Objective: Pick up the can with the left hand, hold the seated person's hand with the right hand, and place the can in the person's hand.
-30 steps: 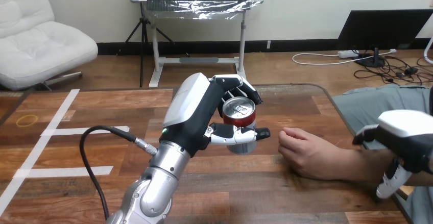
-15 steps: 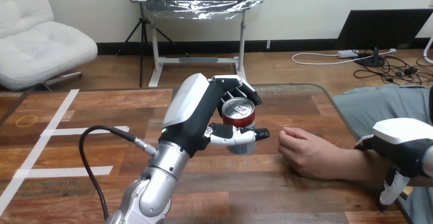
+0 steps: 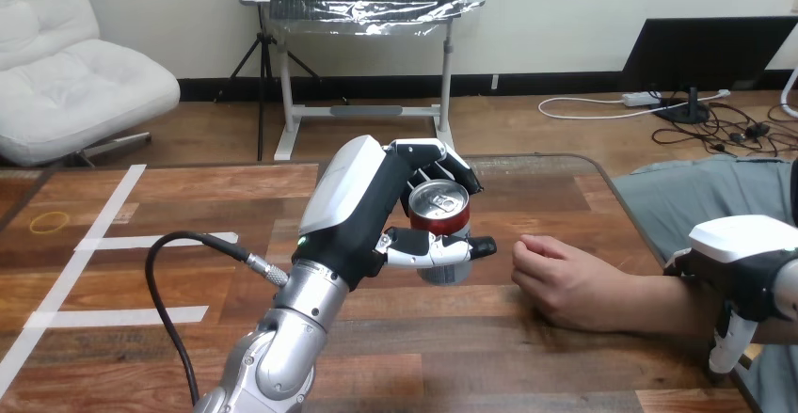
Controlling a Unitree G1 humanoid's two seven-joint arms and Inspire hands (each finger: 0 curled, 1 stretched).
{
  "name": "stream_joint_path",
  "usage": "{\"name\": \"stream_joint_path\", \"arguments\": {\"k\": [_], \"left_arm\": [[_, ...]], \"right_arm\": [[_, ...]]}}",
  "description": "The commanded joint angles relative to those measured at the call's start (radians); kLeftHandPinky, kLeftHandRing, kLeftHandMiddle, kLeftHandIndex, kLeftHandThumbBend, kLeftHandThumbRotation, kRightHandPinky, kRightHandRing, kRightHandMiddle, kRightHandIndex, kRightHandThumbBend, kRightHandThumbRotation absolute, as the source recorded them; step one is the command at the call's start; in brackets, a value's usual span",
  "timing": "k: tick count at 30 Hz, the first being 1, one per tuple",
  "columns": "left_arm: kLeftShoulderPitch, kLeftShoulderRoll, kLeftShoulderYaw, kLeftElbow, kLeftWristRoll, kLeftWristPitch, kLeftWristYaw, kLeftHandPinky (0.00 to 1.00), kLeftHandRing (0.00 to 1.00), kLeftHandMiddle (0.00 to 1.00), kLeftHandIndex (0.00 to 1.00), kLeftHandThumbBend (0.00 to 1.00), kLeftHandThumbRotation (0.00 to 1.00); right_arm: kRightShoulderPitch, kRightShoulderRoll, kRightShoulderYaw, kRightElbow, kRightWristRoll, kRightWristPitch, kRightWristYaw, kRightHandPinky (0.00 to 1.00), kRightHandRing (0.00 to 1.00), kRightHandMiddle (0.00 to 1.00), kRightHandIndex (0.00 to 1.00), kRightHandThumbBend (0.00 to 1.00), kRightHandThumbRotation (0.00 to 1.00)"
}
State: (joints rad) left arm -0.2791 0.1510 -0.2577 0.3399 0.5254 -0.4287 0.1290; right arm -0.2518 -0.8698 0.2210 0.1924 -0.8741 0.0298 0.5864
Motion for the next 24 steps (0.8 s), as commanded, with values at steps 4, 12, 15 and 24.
{"name": "stream_joint_path", "arguments": {"k": [4, 12, 15, 24], "left_arm": [[-0.054, 0.005, 0.016, -0.075, -0.013, -0.009, 0.008, 0.34, 0.40, 0.46, 0.50, 0.61, 0.00], [-0.051, 0.006, 0.017, -0.077, -0.014, -0.008, 0.006, 0.34, 0.40, 0.46, 0.50, 0.61, 0.00], [-0.049, 0.005, 0.017, -0.079, -0.013, -0.006, 0.006, 0.34, 0.40, 0.46, 0.50, 0.61, 0.00], [-0.044, 0.006, 0.017, -0.083, -0.013, -0.002, 0.005, 0.34, 0.40, 0.46, 0.50, 0.62, 0.00]], "right_arm": [[-0.106, 0.018, 0.032, 0.045, -0.027, 0.013, -0.030, 0.86, 0.89, 0.89, 0.86, 0.79, 0.13], [-0.146, 0.038, 0.073, 0.116, -0.052, 0.027, -0.032, 0.84, 0.89, 0.90, 0.87, 0.78, 0.15], [-0.159, 0.049, 0.082, 0.143, -0.052, 0.039, -0.033, 0.85, 0.89, 0.90, 0.87, 0.77, 0.16], [-0.183, 0.064, 0.116, 0.192, -0.056, 0.046, -0.051, 0.78, 0.87, 0.89, 0.86, 0.74, 0.15]]}}
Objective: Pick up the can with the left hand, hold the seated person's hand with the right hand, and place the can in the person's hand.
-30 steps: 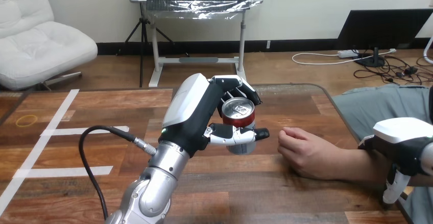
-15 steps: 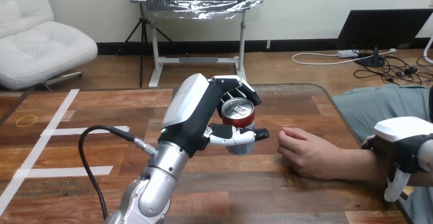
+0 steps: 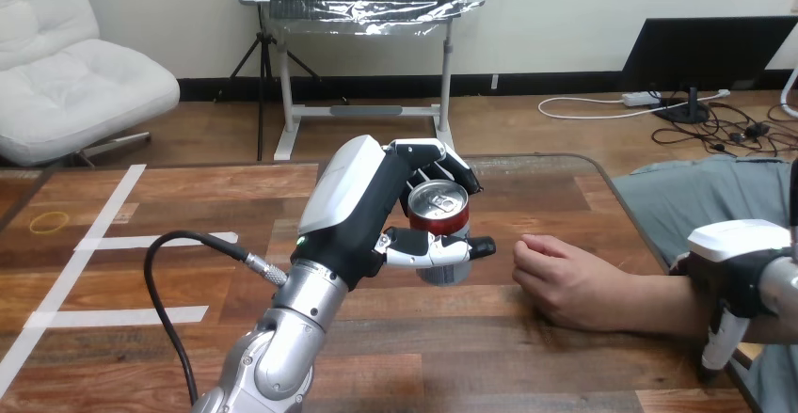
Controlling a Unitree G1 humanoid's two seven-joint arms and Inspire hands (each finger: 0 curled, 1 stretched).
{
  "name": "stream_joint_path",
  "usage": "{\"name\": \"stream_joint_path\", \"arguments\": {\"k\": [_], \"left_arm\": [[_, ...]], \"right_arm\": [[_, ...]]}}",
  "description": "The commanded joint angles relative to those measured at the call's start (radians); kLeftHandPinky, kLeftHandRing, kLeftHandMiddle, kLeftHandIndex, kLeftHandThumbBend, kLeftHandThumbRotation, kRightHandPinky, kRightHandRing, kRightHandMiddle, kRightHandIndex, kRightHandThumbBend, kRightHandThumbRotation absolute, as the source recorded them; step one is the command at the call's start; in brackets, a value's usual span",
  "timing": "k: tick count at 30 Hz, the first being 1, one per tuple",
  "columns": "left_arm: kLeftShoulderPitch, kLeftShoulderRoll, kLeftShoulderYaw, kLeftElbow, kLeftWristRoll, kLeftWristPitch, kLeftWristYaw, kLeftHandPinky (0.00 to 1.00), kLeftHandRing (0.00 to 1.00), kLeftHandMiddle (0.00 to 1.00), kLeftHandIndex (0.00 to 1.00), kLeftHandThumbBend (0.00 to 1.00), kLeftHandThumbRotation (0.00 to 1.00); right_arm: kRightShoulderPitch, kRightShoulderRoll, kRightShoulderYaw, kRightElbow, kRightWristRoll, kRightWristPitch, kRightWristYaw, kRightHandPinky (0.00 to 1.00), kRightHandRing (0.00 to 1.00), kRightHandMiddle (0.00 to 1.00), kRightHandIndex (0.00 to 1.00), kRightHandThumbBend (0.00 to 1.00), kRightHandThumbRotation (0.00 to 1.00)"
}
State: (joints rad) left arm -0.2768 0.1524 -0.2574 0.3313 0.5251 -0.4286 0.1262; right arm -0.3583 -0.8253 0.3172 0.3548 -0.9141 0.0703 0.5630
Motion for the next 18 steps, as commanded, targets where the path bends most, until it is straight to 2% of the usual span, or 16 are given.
{"name": "stream_joint_path", "arguments": {"k": [1, 3, 10, 18], "left_arm": [[-0.047, 0.004, 0.017, -0.074, -0.012, -0.002, 0.007, 0.34, 0.40, 0.46, 0.50, 0.62, 0.00], [-0.046, 0.005, 0.017, -0.074, -0.013, -0.003, 0.007, 0.34, 0.40, 0.46, 0.50, 0.62, 0.00], [-0.047, 0.010, 0.016, -0.075, -0.012, -0.008, 0.008, 0.34, 0.39, 0.46, 0.50, 0.62, 0.00], [-0.048, 0.013, 0.016, -0.077, -0.009, -0.006, 0.009, 0.34, 0.39, 0.46, 0.50, 0.62, 0.00]], "right_arm": [[-0.080, 0.021, 0.023, 0.034, -0.016, 0.004, -0.029, 0.75, 0.84, 0.87, 0.85, 0.74, 0.15], [-0.085, 0.025, 0.029, 0.044, -0.015, 0.003, -0.032, 0.73, 0.83, 0.86, 0.85, 0.73, 0.15], [-0.099, 0.038, 0.043, 0.081, 0.003, -0.006, -0.051, 0.56, 0.67, 0.74, 0.81, 0.72, 0.11], [-0.103, 0.053, 0.052, 0.115, 0.017, -0.021, -0.079, 0.46, 0.57, 0.65, 0.78, 0.72, 0.09]]}}
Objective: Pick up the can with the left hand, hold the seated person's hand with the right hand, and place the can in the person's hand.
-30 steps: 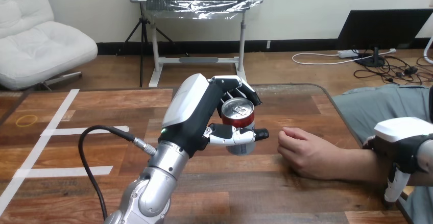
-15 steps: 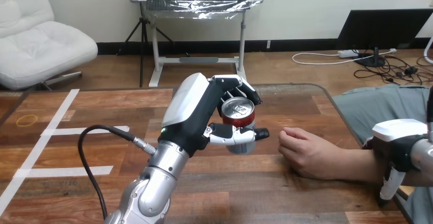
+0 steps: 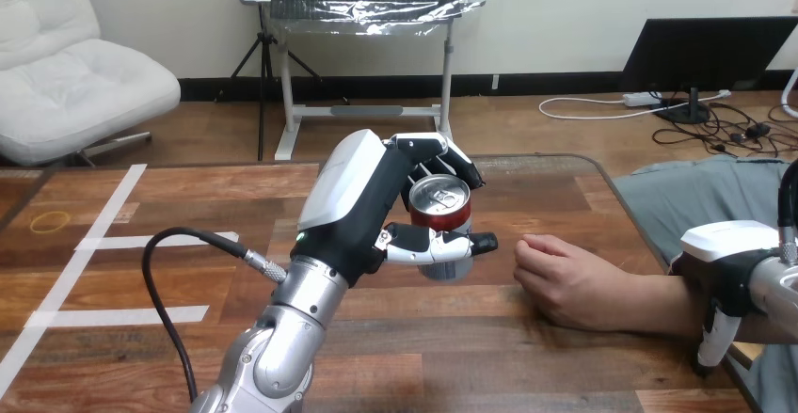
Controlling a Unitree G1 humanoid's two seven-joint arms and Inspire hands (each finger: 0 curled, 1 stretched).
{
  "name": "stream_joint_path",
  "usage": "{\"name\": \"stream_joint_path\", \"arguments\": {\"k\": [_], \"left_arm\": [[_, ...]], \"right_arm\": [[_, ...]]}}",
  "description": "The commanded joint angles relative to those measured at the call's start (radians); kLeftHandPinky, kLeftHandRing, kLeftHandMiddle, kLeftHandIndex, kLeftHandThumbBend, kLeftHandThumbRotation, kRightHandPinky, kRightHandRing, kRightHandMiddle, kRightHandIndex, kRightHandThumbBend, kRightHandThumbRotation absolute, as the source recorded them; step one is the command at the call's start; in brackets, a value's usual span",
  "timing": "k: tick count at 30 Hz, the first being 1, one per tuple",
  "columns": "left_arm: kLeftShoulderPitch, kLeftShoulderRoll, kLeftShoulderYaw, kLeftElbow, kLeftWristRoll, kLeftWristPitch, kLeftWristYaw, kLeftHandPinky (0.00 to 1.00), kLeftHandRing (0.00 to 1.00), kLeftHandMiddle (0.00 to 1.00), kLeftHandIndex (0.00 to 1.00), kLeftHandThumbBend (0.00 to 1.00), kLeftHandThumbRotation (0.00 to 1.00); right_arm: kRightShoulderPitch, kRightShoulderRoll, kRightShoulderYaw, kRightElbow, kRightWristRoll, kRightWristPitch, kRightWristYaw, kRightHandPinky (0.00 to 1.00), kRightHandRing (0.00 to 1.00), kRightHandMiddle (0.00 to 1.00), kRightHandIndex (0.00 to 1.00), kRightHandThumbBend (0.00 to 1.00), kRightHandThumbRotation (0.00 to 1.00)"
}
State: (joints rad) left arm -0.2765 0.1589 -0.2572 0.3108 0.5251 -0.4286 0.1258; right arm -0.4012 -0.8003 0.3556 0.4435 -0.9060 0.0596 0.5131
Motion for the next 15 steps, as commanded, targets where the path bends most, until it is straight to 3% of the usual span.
{"name": "stream_joint_path", "arguments": {"k": [1, 8, 15], "left_arm": [[-0.048, 0.006, 0.016, -0.056, -0.011, -0.006, 0.009, 0.33, 0.39, 0.46, 0.50, 0.61, 0.00], [-0.049, 0.005, 0.017, -0.056, -0.013, -0.005, 0.010, 0.33, 0.39, 0.46, 0.50, 0.61, 0.00], [-0.049, 0.003, 0.018, -0.057, -0.013, -0.002, 0.011, 0.33, 0.38, 0.45, 0.50, 0.62, 0.00]], "right_arm": [[-0.060, 0.029, 0.014, 0.030, 0.010, -0.014, -0.033, 0.43, 0.55, 0.63, 0.77, 0.72, 0.08], [-0.057, 0.032, 0.022, 0.047, 0.015, -0.045, -0.057, 0.41, 0.52, 0.60, 0.74, 0.72, 0.05], [-0.042, 0.047, 0.005, 0.061, 0.044, -0.067, -0.104, 0.43, 0.53, 0.60, 0.68, 0.74, 0.01]]}}
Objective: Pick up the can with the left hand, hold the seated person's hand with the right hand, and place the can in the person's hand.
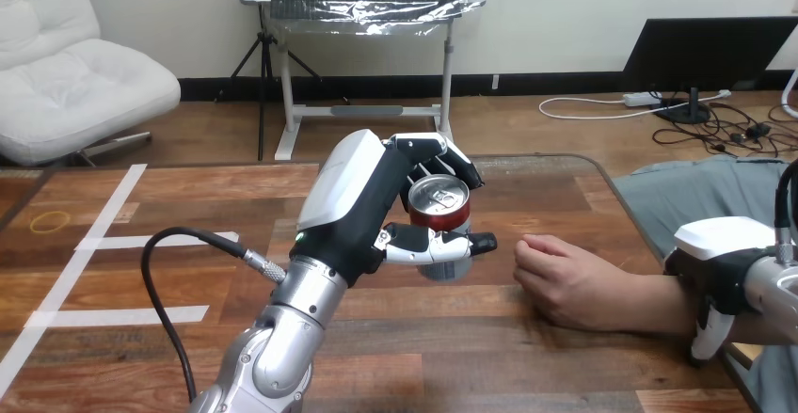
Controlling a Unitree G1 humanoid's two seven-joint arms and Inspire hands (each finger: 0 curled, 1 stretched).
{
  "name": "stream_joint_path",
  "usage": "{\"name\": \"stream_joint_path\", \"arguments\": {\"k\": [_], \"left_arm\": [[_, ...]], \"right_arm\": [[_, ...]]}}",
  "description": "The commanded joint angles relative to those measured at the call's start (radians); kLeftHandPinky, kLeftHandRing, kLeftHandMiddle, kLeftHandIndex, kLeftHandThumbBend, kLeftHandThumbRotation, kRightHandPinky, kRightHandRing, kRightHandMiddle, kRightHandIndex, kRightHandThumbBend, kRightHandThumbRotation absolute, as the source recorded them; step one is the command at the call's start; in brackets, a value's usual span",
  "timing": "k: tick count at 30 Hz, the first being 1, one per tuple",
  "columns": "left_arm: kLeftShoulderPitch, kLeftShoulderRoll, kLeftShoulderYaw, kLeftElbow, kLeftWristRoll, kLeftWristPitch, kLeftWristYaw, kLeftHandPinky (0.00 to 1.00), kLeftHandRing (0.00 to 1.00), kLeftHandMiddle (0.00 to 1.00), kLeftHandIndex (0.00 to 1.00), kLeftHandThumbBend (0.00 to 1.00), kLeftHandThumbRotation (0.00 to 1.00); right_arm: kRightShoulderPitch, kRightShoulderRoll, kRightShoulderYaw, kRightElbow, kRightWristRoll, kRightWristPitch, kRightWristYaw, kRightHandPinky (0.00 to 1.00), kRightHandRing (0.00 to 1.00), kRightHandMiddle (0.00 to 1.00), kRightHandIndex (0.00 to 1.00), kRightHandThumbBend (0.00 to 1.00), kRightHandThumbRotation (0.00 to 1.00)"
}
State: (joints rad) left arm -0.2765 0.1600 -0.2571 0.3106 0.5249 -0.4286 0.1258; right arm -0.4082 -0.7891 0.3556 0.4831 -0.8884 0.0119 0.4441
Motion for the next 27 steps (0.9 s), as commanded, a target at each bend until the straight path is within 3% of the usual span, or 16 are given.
{"name": "stream_joint_path", "arguments": {"k": [1, 9, 27], "left_arm": [[-0.050, 0.003, 0.017, -0.056, -0.011, -0.002, 0.012, 0.33, 0.38, 0.45, 0.50, 0.62, 0.00], [-0.051, 0.004, 0.018, -0.054, -0.010, -0.001, 0.012, 0.33, 0.38, 0.45, 0.50, 0.62, 0.00], [-0.052, 0.003, 0.018, -0.050, -0.007, 0.000, 0.017, 0.33, 0.38, 0.45, 0.49, 0.62, 0.00]], "right_arm": [[-0.035, 0.037, 0.006, 0.026, 0.027, -0.020, -0.041, 0.41, 0.51, 0.58, 0.67, 0.74, 0.01], [-0.032, 0.042, 0.009, 0.041, 0.051, -0.029, -0.067, 0.30, 0.39, 0.48, 0.57, 0.75, 0.00], [-0.010, 0.029, -0.001, 0.031, 0.091, -0.058, -0.113, 0.29, 0.36, 0.44, 0.49, 0.75, 0.00]]}}
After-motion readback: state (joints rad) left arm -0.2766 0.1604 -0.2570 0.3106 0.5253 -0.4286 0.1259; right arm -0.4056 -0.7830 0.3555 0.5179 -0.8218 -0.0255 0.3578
